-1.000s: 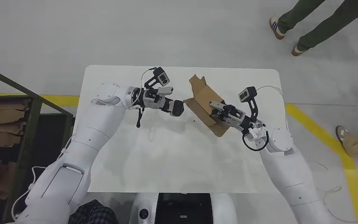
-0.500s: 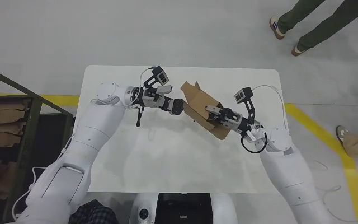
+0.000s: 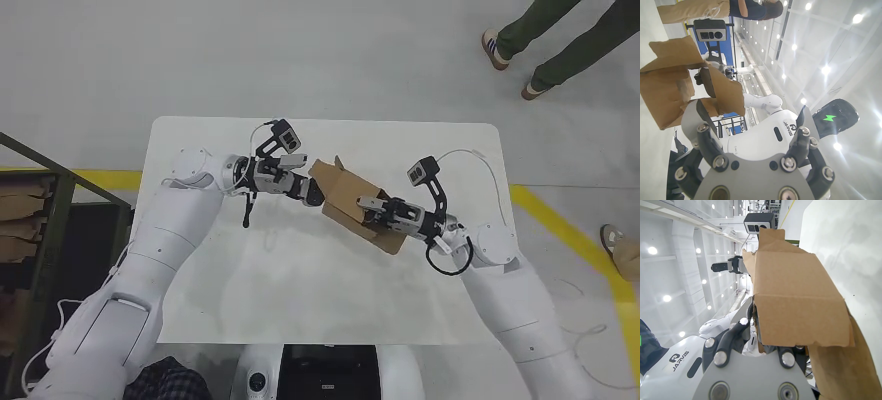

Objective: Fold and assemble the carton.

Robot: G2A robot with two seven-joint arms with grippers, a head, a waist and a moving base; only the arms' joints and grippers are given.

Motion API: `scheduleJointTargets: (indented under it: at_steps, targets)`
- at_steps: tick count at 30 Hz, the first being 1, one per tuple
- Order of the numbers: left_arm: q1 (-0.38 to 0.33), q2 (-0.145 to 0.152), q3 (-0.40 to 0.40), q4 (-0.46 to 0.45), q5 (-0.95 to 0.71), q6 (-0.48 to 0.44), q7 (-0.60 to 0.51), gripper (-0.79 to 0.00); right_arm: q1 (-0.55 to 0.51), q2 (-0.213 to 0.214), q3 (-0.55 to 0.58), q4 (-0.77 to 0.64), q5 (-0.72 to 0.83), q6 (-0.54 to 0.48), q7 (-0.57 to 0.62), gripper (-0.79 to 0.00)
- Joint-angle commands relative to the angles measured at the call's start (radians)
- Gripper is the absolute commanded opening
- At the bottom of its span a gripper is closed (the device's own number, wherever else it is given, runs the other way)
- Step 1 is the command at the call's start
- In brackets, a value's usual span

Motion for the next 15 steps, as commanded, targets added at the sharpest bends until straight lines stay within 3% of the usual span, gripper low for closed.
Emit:
scheduleJointTargets:
  at_steps: [1, 15]
  targets:
    - [0.001, -0.001, 0.005, -0.003, 0.000, 0.003, 0.000, 0.000, 0.003, -0.001, -0.003, 0.002, -0.001, 0.001, 0.001, -0.785]
    - [0.014, 0.013, -0.035, 0.040, -0.009, -0.004, 0.000, 0.000, 0.011, 0.005, 0.005, 0.019, -0.002, 0.012, 0.050, -0.785]
